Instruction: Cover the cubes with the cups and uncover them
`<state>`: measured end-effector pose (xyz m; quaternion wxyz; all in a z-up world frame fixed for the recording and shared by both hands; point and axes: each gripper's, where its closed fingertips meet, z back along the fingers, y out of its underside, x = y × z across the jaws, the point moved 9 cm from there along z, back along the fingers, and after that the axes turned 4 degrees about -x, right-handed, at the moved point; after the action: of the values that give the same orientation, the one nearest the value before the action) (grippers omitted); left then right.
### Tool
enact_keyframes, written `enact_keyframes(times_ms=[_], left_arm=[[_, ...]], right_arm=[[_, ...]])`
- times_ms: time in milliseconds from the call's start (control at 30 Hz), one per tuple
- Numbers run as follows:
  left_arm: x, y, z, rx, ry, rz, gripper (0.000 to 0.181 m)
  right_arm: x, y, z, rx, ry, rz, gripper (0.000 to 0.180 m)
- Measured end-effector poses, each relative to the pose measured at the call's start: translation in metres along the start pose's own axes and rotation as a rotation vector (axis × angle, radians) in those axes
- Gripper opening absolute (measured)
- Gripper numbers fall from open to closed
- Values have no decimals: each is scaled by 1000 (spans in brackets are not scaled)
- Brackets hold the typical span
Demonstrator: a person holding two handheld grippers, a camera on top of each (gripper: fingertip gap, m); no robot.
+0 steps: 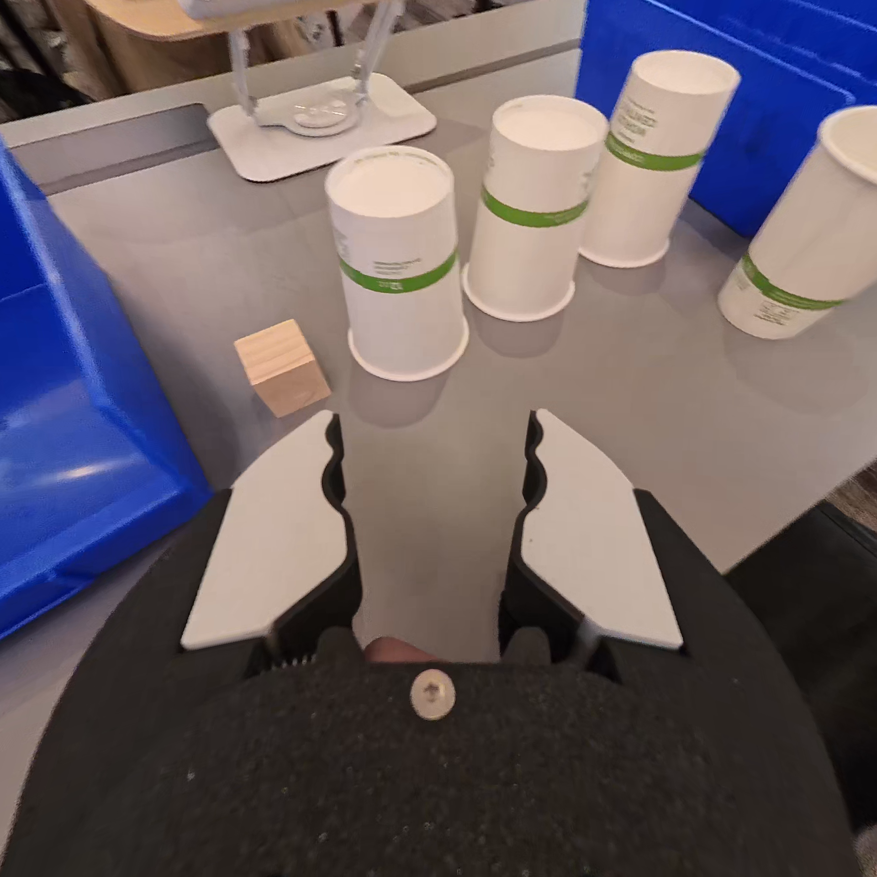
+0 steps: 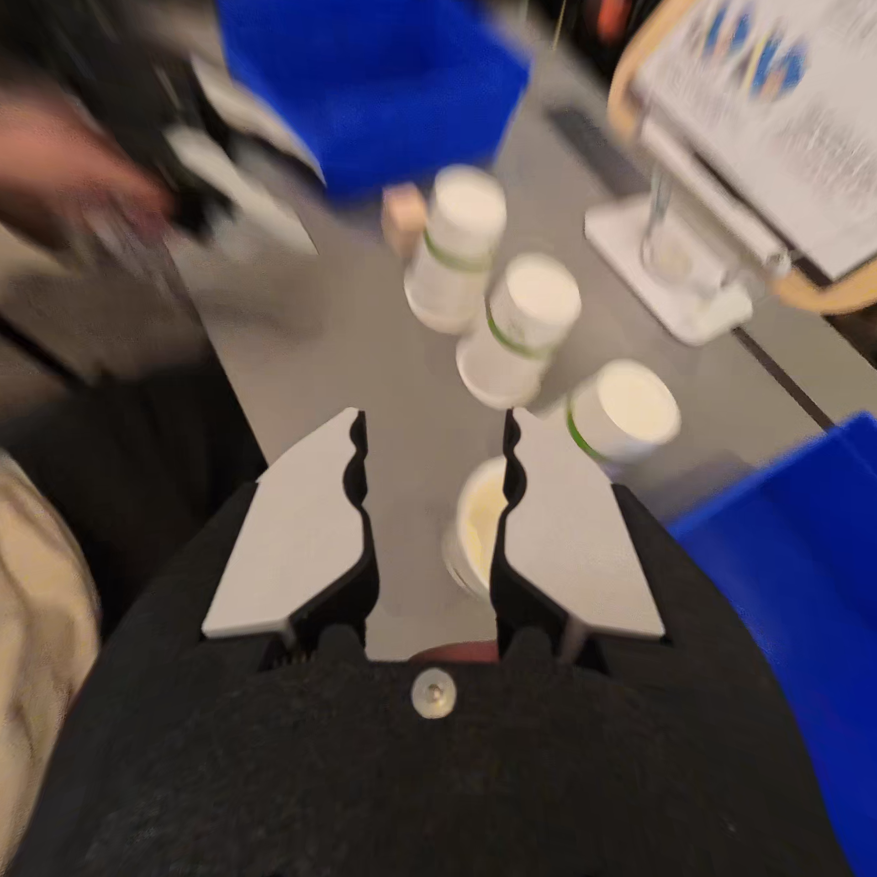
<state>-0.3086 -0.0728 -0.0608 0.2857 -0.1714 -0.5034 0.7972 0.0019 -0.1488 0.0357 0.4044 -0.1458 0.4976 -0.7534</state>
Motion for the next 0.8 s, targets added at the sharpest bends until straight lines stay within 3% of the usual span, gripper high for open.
enact_keyframes(times_ms=[100, 200, 333, 433, 667, 800], left_arm=[[3, -1, -2, -36, -113, 7, 78], [-2, -2, -12, -72, -156, 46, 81], [-16, -14, -38, -102, -221, 38, 82], [-19, -30, -67, -97, -262, 68, 82], [-3, -41, -132, 63, -291, 189, 90], [7, -41, -145, 92, -281, 240, 82]], right_arm=[[45, 26, -16, -392, -91, -251, 60], [82, 61, -40, -582, -125, -435, 62], [108, 84, -60, -509, -77, -358, 66], [110, 85, -58, -542, -63, -349, 58], [109, 95, -59, -511, -76, -381, 57], [107, 98, -61, -497, -75, -397, 56]])
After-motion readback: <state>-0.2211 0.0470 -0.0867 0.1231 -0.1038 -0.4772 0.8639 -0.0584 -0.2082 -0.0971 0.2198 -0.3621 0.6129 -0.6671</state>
